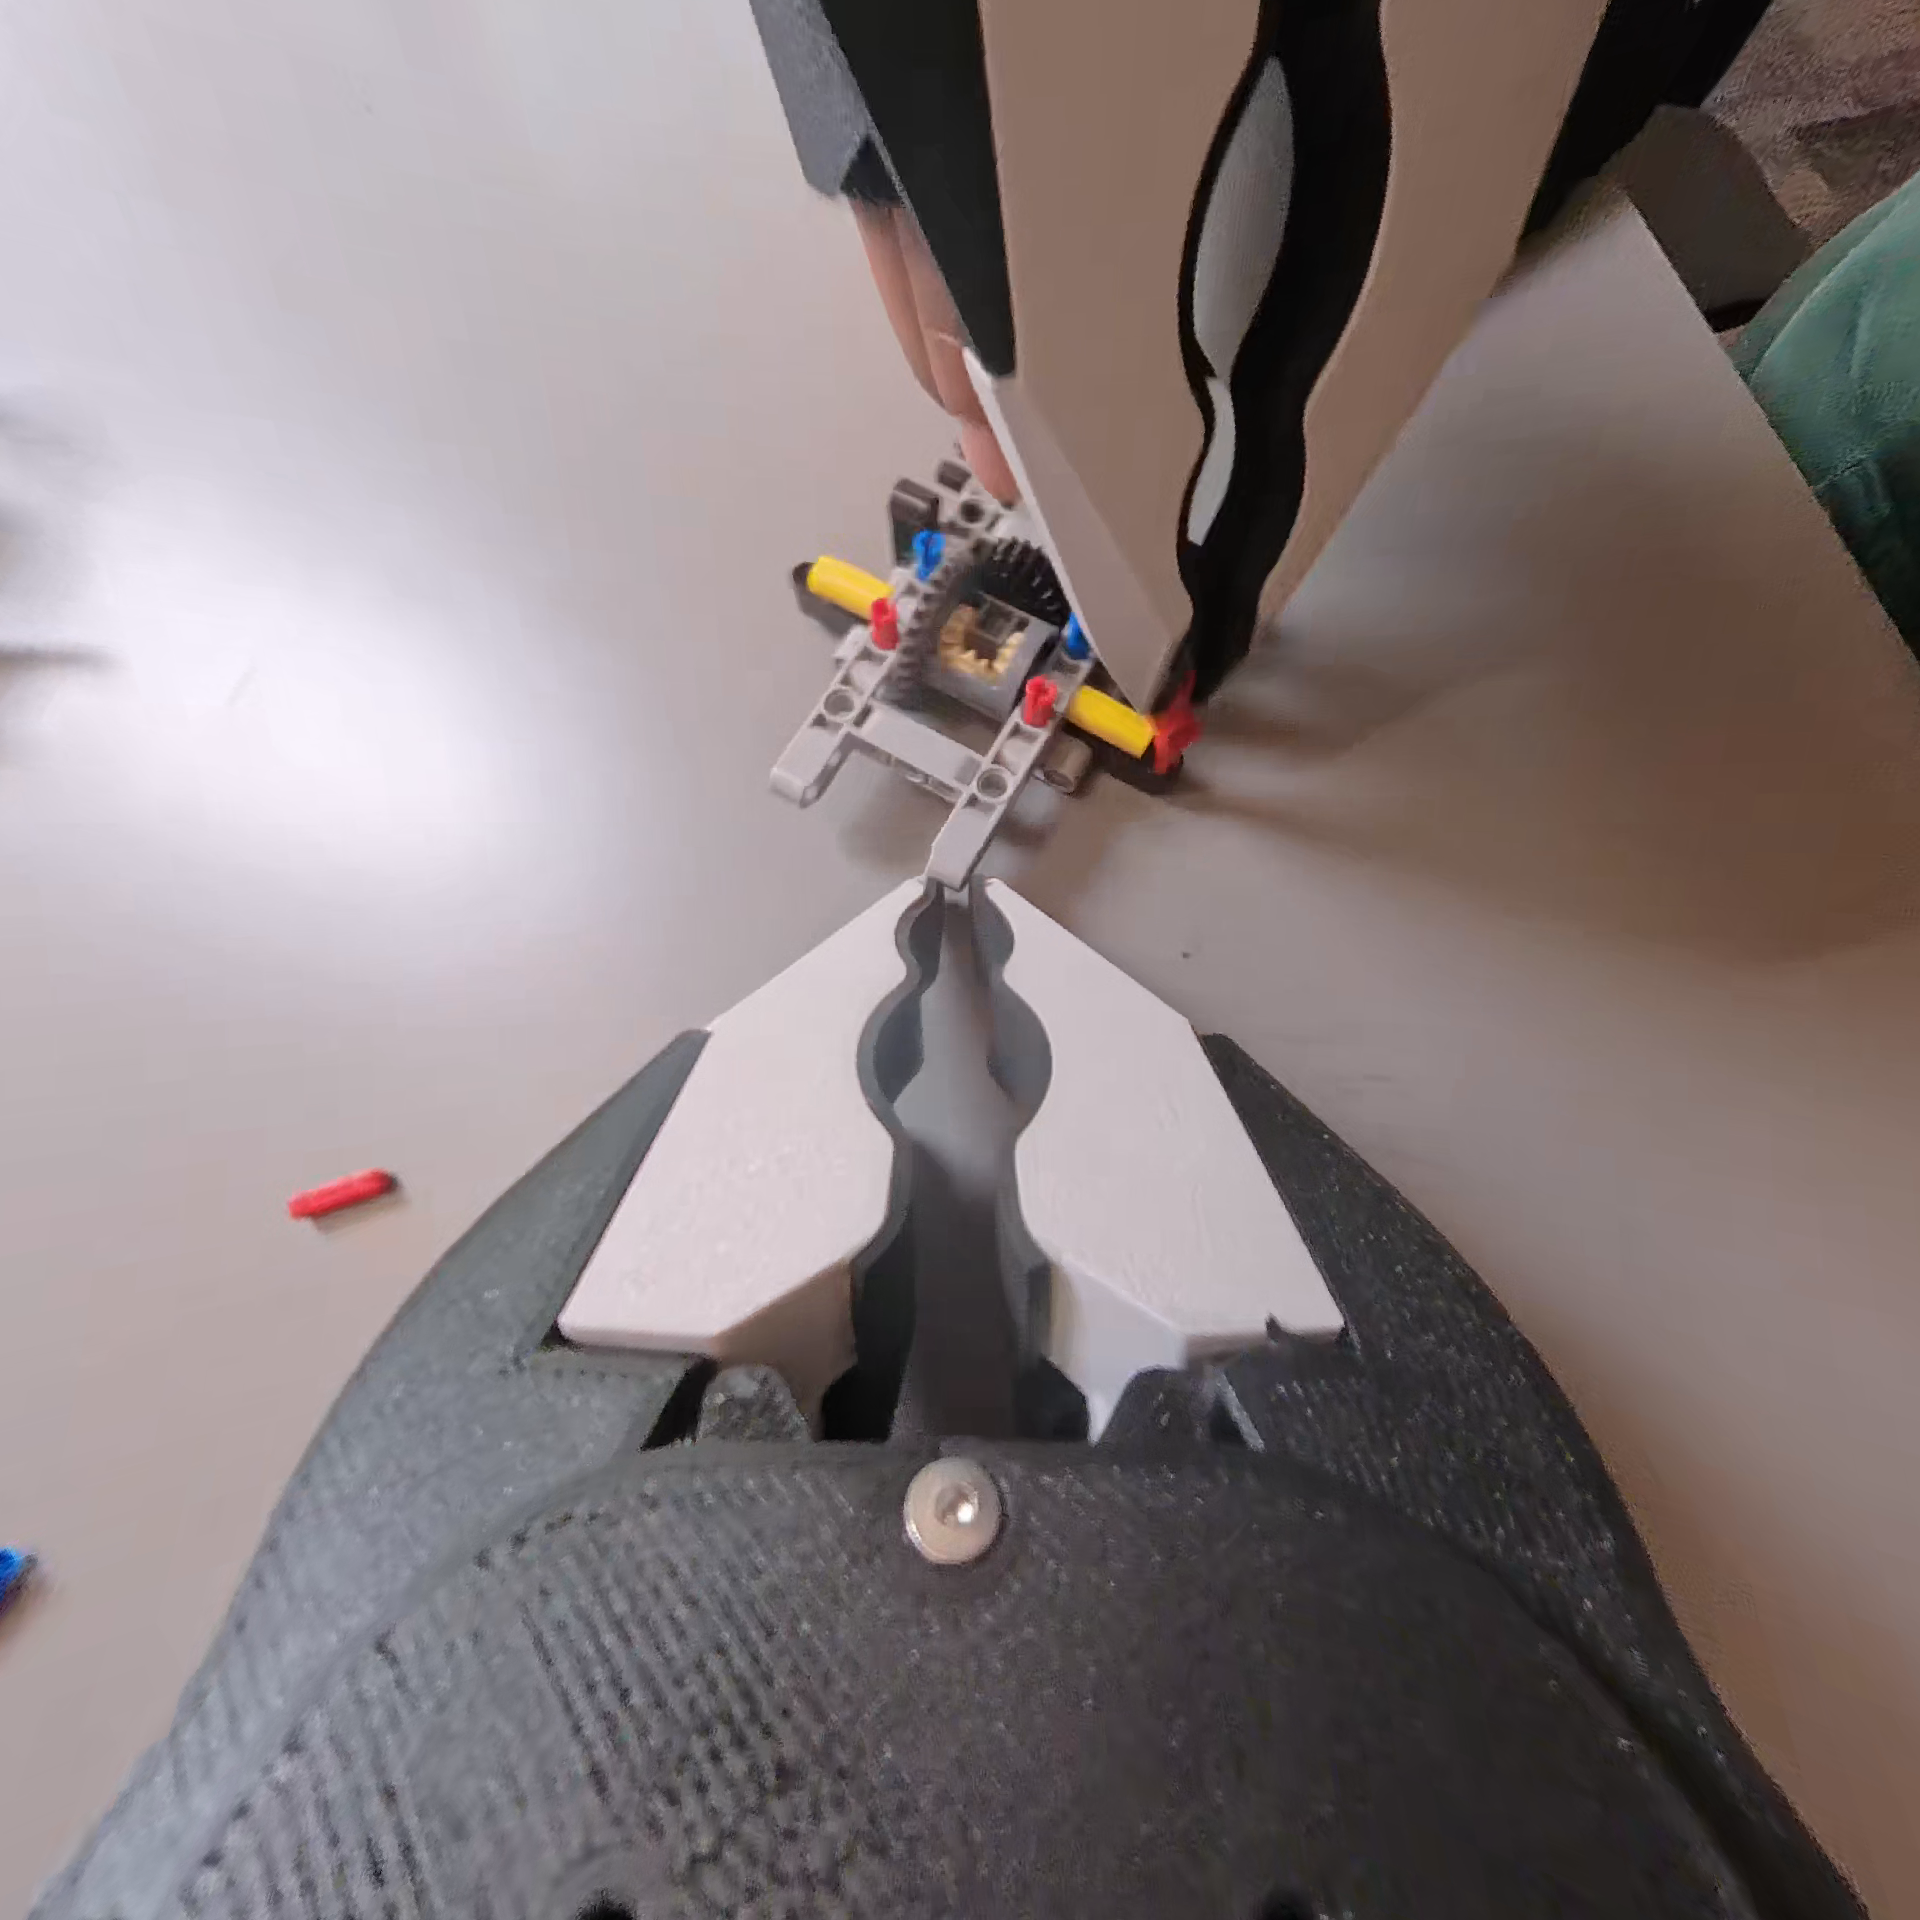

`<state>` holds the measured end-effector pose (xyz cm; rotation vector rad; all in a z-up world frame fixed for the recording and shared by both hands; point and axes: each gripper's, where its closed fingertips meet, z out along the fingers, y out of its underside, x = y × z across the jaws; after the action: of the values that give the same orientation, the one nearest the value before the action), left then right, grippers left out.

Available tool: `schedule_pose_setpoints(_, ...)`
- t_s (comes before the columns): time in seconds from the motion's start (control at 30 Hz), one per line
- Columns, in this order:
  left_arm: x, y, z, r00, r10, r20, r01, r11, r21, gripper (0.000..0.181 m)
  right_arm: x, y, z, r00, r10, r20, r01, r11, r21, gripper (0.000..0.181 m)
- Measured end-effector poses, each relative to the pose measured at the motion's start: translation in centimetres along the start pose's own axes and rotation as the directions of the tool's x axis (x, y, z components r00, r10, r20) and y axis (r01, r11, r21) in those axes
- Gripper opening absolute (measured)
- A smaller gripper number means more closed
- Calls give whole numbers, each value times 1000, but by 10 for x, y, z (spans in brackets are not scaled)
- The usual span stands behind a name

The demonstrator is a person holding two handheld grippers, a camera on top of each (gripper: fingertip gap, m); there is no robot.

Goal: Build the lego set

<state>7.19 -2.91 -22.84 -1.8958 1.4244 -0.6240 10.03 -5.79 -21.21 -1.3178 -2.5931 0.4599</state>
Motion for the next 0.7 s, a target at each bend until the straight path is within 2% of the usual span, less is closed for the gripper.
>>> schedule_pose_setpoints(0.2,47,1,-6,998,-9,-65,10,1000,17,0,-7,14,-3,999,1,-47,-3,999,-50,3)
schedule_pose_setpoints(0.3,33,3,-12,998,4,62,-4,1000,4,1,-6,17,-4,997,27,-70,-29,999,-28,3)
schedule_pose_setpoints(0.37,18,2,-16,993,-51,105,50,999,16,15,-6,17,-5,996,49,-74,-50,999,-7,3)
schedule_pose_setpoints(0.43,13,1,-12,991,-95,98,95,995,10,34,-6,17,-5,995,64,-79,-64,998,2,3)
schedule_pose_setpoints(0.47,15,1,-8,992,-93,89,93,996,4,37,-6,17,-5,994,67,-83,-67,998,3,3)
schedule_pose_setpoints(0.53,18,-3,1,993,-78,83,78,997,2,34,-7,17,-4,994,75,-82,-75,997,4,3)
schedule_pose_setpoints(0.7,20,-3,3,983,-105,149,108,994,-11,6,-10,17,-5,996,54,-69,-54,998,-8,3)
